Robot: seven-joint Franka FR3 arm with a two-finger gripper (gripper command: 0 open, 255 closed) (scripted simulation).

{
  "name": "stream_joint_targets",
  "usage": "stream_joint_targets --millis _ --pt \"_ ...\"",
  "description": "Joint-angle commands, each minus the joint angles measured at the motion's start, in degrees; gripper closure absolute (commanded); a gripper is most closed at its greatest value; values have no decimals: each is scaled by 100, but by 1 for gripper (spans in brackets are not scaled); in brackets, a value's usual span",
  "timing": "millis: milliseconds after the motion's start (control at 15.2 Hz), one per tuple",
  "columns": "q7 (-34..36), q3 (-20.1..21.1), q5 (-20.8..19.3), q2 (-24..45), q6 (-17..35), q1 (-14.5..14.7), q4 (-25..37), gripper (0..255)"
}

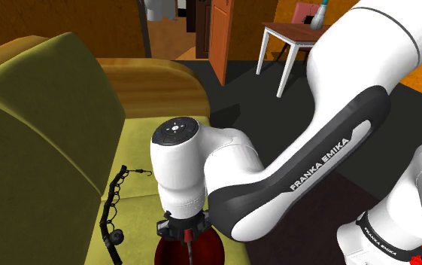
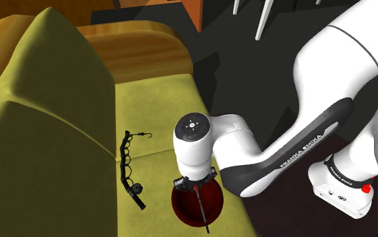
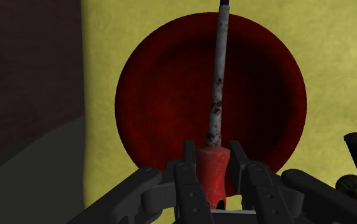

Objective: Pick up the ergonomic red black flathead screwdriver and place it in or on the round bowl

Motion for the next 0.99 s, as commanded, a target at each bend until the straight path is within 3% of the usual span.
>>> stream_joint_targets --millis 0,330,858,924 --pt "78 -69 -128 148 123 56 1 255" --pt "246 -240 -398 461 406 189 -18 255" --pt "246 -240 -398 461 406 190 -18 255" --pt "246 -240 -398 461 406 190 -18 0"
